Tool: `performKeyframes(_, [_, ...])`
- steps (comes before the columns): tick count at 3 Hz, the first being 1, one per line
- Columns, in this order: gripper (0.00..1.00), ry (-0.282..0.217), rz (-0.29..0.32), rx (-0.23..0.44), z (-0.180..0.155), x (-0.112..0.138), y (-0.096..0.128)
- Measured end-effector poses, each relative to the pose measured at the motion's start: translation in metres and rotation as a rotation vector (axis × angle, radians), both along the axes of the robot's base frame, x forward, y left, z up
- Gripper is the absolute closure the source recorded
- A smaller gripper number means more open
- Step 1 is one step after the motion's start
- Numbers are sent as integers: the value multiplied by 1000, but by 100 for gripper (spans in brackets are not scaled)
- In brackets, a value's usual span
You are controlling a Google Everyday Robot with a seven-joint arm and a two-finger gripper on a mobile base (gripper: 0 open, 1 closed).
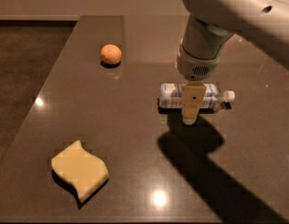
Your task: Pick blue plastic bottle
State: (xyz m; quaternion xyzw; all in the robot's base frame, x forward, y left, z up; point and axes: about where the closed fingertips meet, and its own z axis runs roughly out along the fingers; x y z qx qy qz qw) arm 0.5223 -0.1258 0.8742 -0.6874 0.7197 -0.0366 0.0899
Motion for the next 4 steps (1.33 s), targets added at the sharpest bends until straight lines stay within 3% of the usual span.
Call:
performKeyframes(1, [18,16,-13,-13,-11,12,1])
performKeyframes(3, [64,30,-33,-21,-16,25,11])
performKeyframes(4, [88,4,-63,-25,11,34,22])
